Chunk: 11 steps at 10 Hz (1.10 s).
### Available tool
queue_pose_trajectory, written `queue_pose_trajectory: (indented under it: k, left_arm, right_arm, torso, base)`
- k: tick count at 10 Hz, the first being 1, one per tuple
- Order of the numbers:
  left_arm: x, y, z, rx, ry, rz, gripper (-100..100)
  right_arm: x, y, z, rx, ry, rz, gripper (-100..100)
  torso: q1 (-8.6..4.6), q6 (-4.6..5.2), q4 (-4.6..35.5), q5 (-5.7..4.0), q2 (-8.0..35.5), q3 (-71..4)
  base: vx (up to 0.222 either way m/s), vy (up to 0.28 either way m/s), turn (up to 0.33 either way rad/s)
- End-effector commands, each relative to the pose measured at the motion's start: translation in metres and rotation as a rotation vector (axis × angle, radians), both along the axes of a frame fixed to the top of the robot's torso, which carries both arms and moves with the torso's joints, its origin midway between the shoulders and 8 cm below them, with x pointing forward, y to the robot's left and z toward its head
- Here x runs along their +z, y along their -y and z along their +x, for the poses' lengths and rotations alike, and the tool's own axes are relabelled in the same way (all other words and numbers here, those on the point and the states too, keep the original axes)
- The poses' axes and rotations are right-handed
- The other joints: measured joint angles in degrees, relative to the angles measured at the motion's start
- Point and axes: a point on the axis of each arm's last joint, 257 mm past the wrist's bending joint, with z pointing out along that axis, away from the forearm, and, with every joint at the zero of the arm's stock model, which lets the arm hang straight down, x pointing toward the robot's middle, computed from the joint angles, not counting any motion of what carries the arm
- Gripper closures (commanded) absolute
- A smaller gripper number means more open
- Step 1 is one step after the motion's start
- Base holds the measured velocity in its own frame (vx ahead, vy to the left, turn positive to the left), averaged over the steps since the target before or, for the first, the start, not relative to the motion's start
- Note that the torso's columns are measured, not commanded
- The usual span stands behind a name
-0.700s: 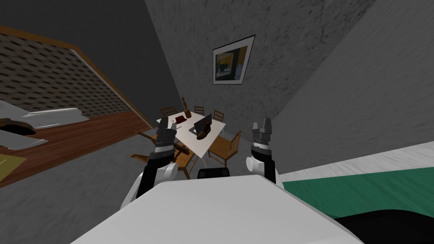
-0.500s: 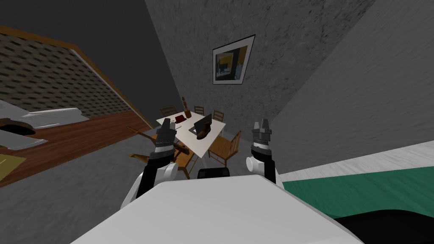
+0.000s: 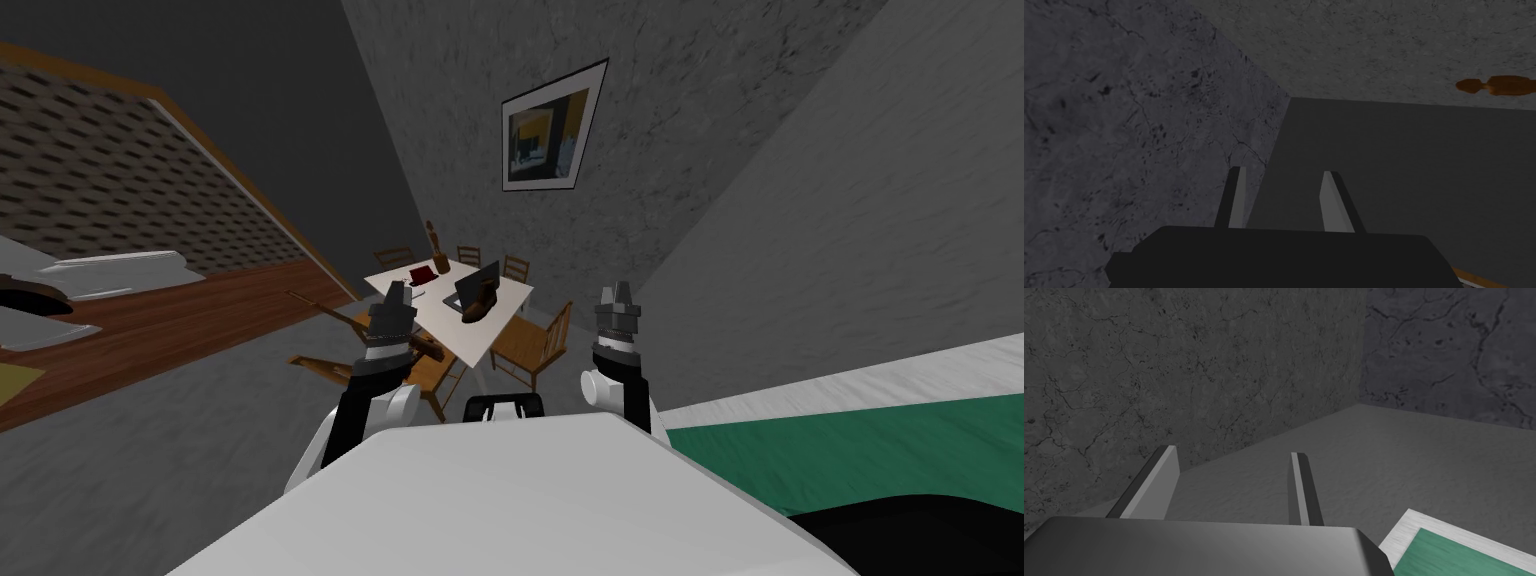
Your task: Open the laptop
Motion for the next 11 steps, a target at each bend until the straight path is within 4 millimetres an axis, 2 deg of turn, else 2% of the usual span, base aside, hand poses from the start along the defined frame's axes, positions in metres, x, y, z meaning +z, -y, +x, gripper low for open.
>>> queue_pose_trajectory:
  k: [1, 2, 3, 5, 8, 9, 11]
  left_arm:
    - [0.000, 0.000, 0.000, 0.000, 0.000, 0.000, 0]
    - [0.000, 0.000, 0.000, 0.000, 0.000, 0.000, 0]
    - [-0.008, 0.002, 0.008, -0.012, -0.024, 0.037, -100]
    - [-0.019, 0.001, 0.019, -0.016, -0.055, 0.069, -100]
    - [-0.039, -0.007, 0.042, -0.006, -0.112, 0.119, -100]
    - [-0.041, -0.007, 0.042, -0.005, -0.114, 0.118, -100]
    - [-0.056, -0.016, 0.060, 0.011, -0.159, 0.151, -100]
  right_arm:
    - [0.000, 0.000, 0.000, 0.000, 0.000, 0.000, 0]
    - [0.000, 0.000, 0.000, 0.000, 0.000, 0.000, 0]
    - [0.000, 0.000, 0.000, 0.000, 0.000, 0.000, 0]
    - [0.000, 0.000, 0.000, 0.000, -0.001, 0.000, 0]
    - [0.000, 0.000, 0.000, 0.000, -0.001, 0.000, 0]
    - [0.000, 0.000, 0.000, 0.000, -0.001, 0.000, 0]
    - [0.000, 0.000, 0.000, 0.000, -0.001, 0.000, 0]
  torso:
    - [0.00, 0.00, 4.2, 0.00, 4.2, -8.5]
    - [0.00, 0.00, 8.5, 0.00, 8.5, -16.9]
    - [0.00, 0.00, 12.7, 0.00, 12.7, -25.4]
    - [0.09, 0.01, 15.2, 0.03, 15.3, -30.3]
    - [0.02, 0.00, 15.4, 0.00, 15.4, -30.7]
    - [0.01, 0.00, 15.4, 0.00, 15.4, -30.7]
    - [-0.03, 0.01, 15.3, -0.01, 15.3, -30.8]
  base:
    - [0.000, 0.000, 0.000]
    - [0.000, 0.000, 0.000]
    - [-0.028, 0.019, -0.082]
    - [-0.065, 0.028, -0.121]
    - [-0.085, 0.033, -0.131]
    - [-0.074, 0.029, -0.048]
    - [-0.075, 0.022, -0.148]
